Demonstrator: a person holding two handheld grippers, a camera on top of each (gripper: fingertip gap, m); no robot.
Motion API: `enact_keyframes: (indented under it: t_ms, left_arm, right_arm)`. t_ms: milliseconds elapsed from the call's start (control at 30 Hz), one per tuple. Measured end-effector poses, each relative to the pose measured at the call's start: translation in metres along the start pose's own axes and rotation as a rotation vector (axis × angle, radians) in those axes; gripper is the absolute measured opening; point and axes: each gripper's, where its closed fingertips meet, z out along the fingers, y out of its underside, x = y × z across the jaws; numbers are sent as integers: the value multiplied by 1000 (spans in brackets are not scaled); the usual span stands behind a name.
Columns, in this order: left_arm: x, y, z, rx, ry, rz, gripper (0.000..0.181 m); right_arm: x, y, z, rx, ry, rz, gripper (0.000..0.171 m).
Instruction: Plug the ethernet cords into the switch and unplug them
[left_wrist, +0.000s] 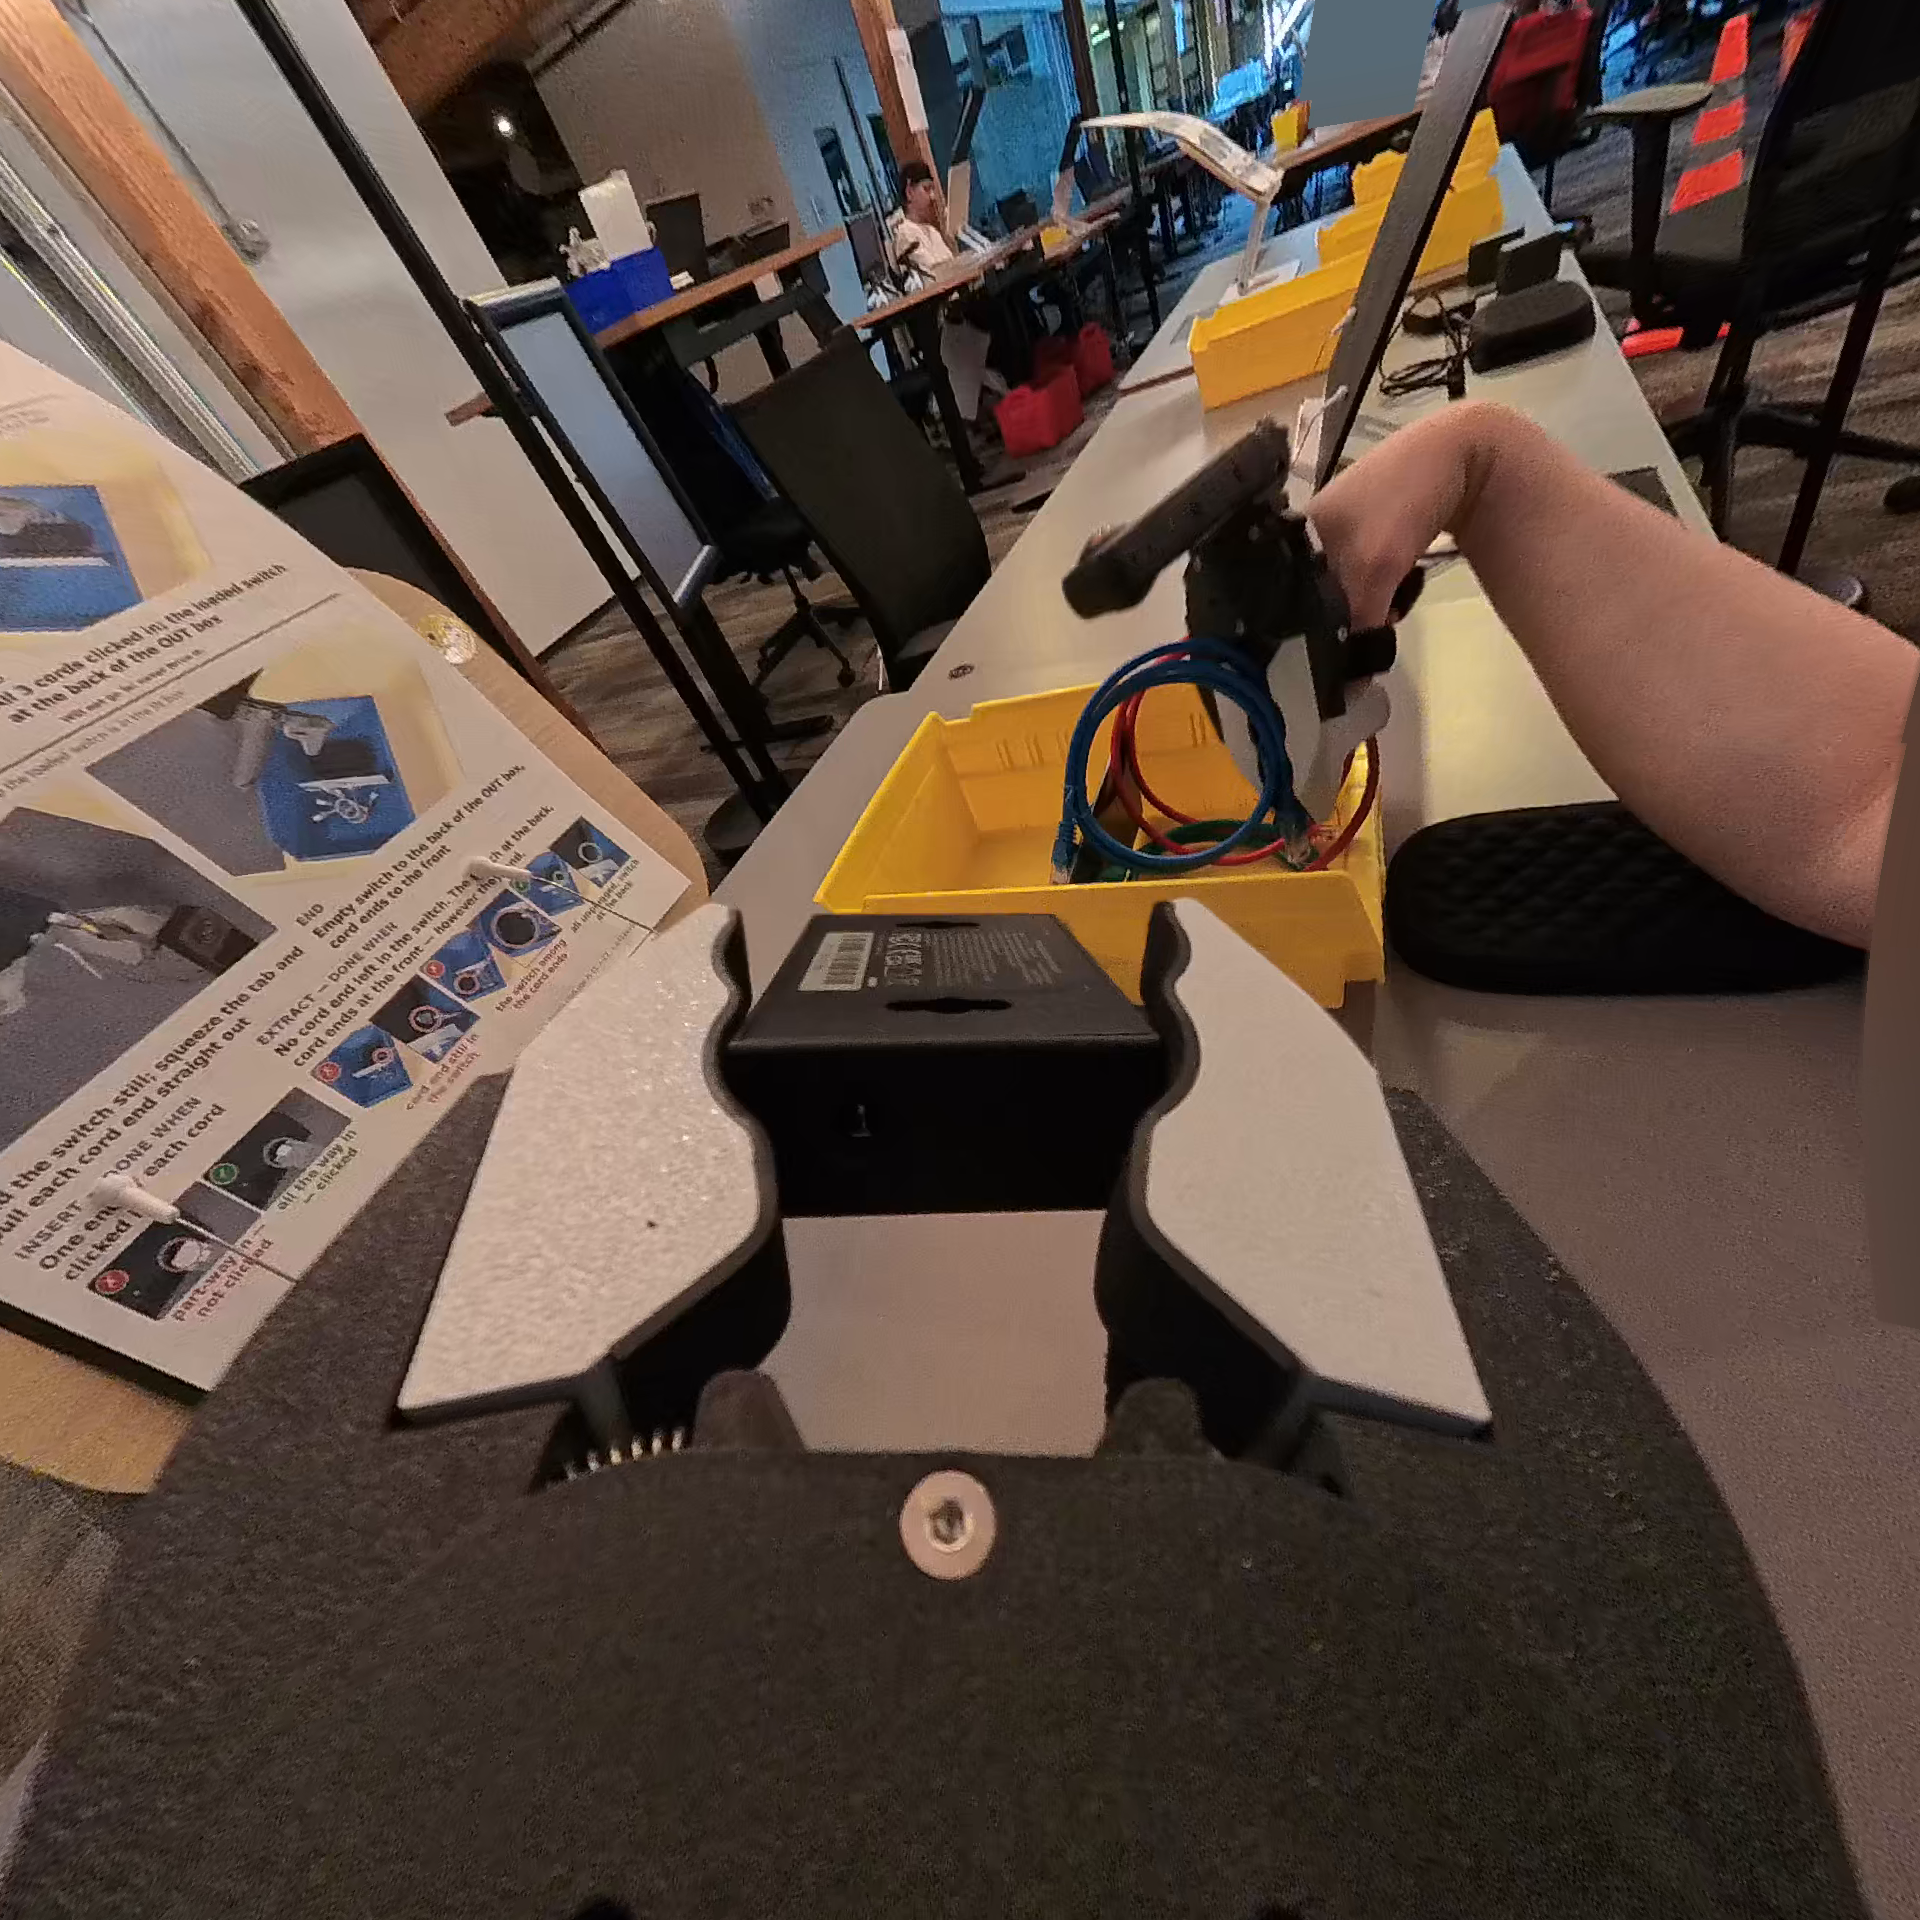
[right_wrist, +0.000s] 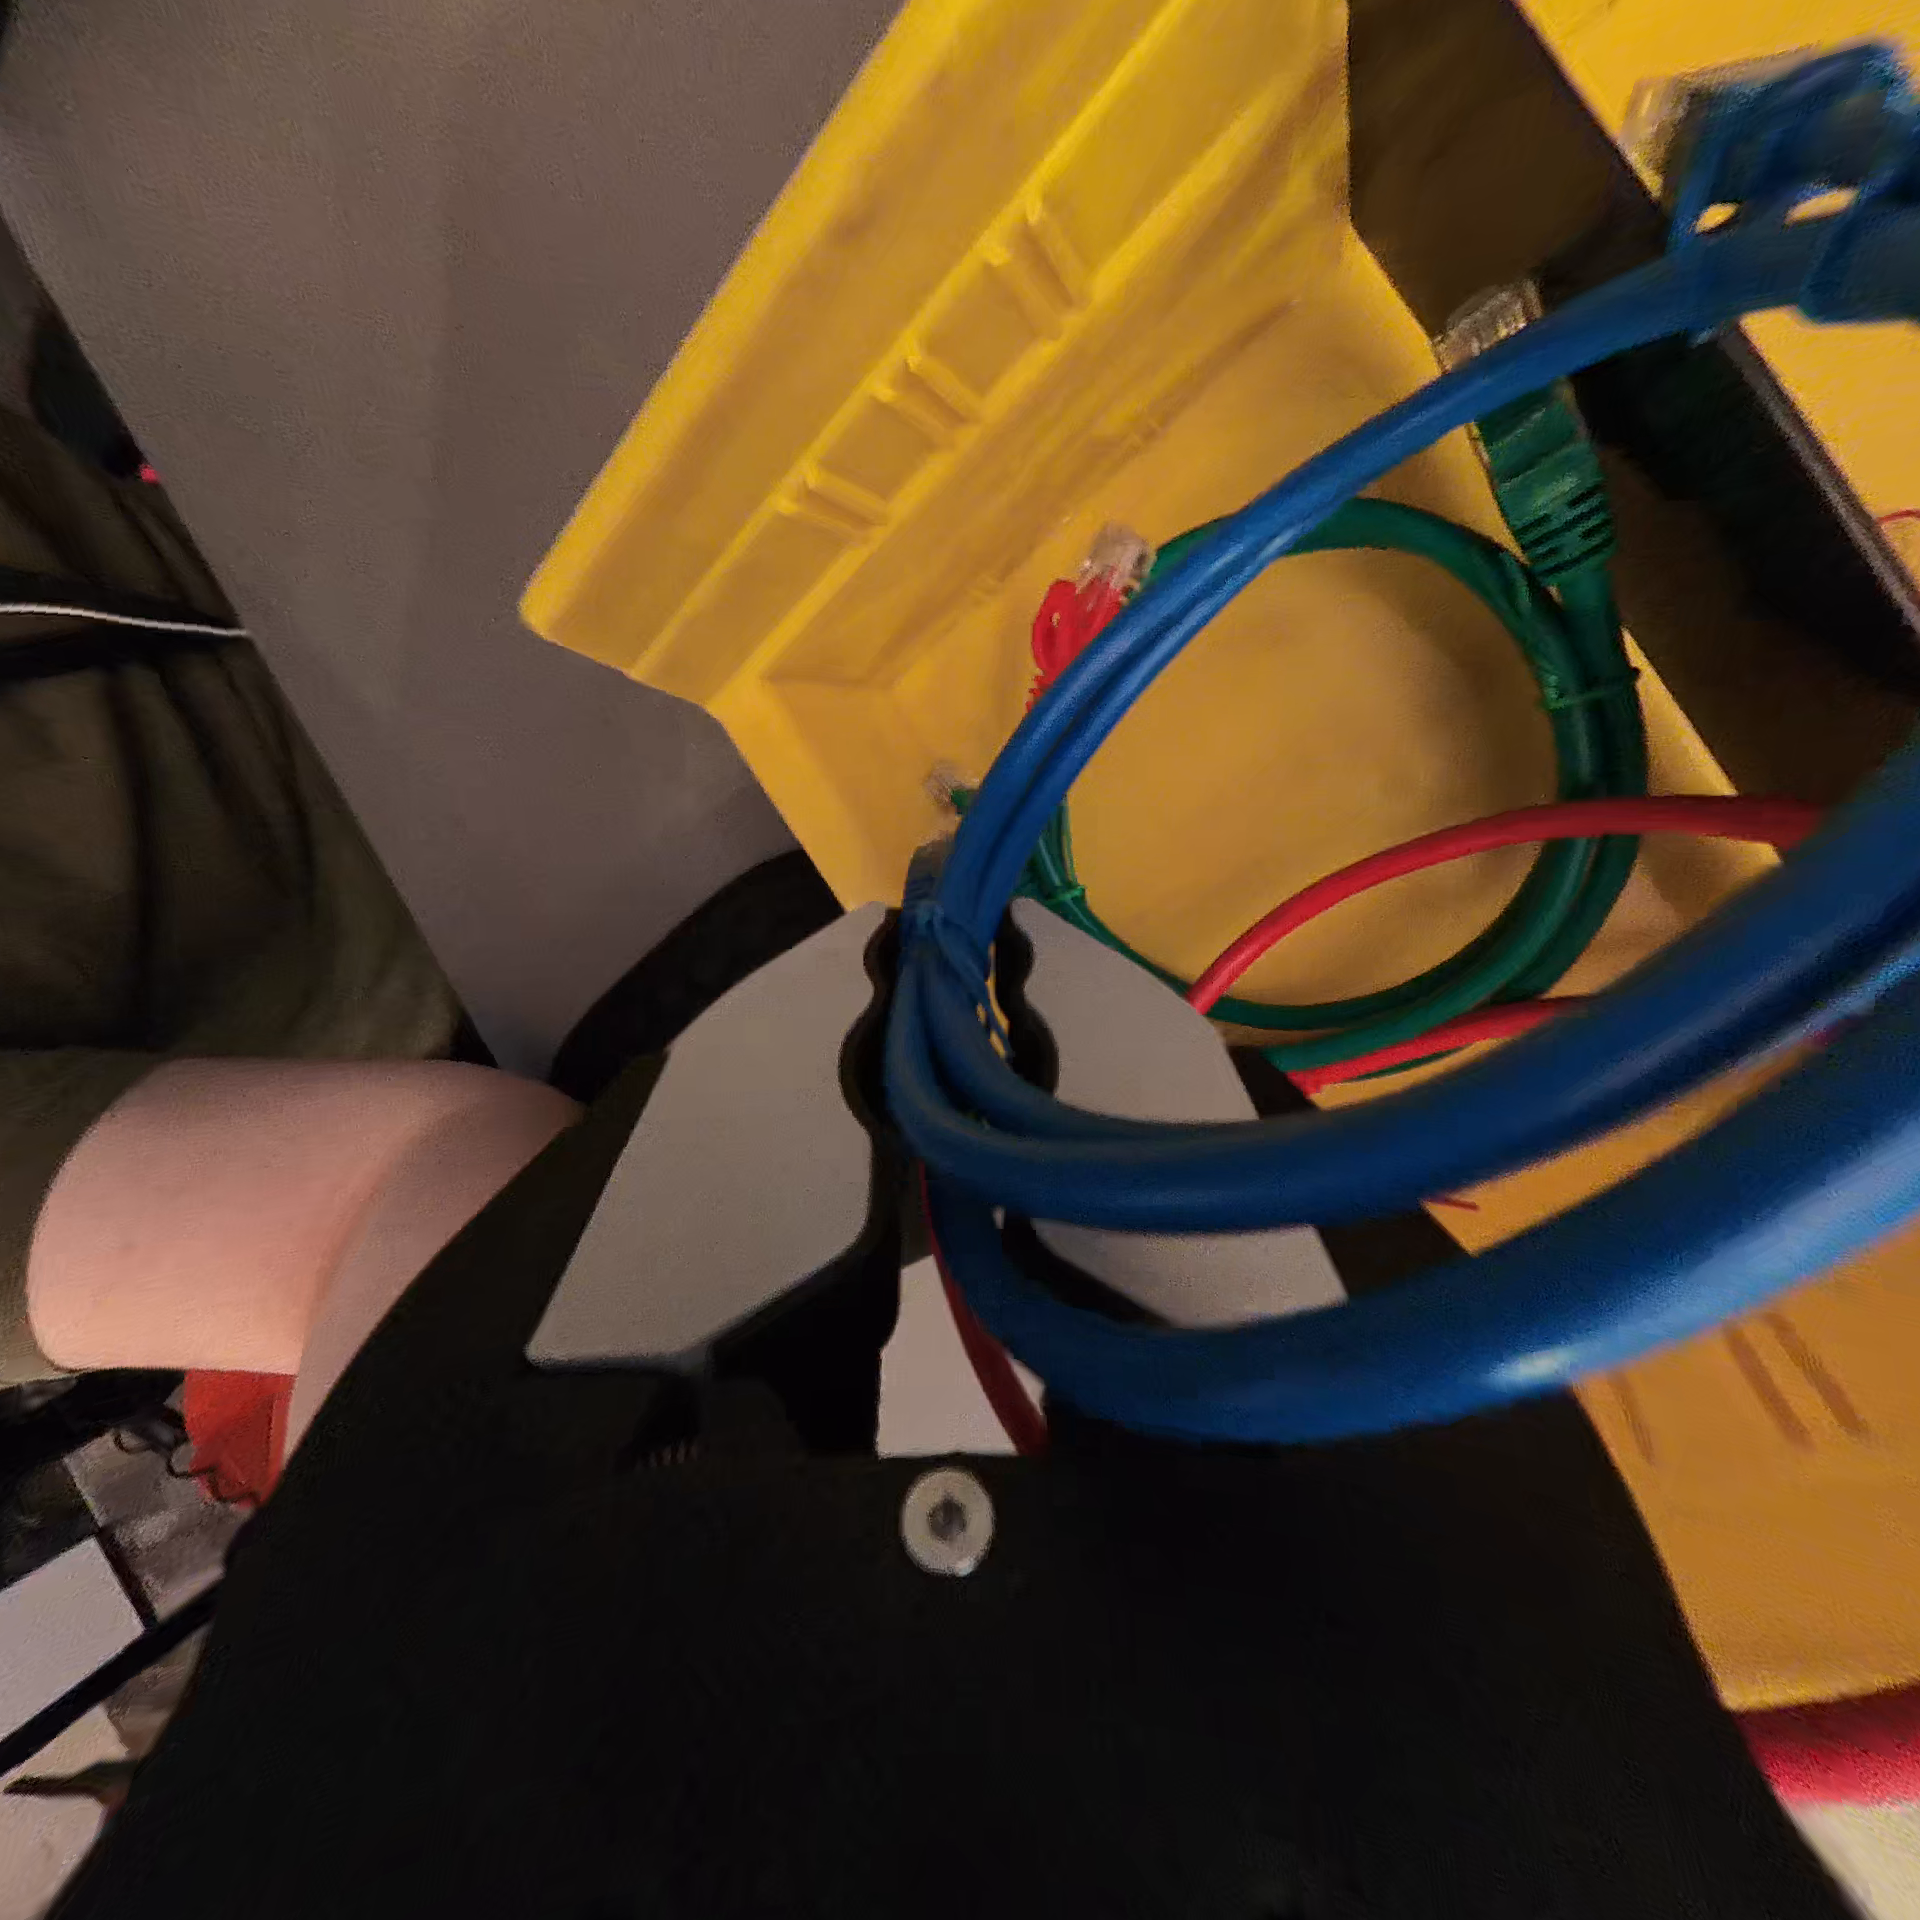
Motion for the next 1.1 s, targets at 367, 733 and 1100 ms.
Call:
enact_keyframes:
  t_ms: [367, 733, 1100]
  left_arm:
    - [3, -1, 1, -2, 1, 22, 73]
    - [-1, -1, 1, -4, -18, 28, 73]
    - [17, 2, 7, 20, 84, 68, 73]
  right_arm:
    - [3, 2, -46, 238, 188, -31, 45]
    - [-39, -5, -64, 269, 211, -187, 34]
    - [-127, -168, -120, 828, 659, -892, 58]
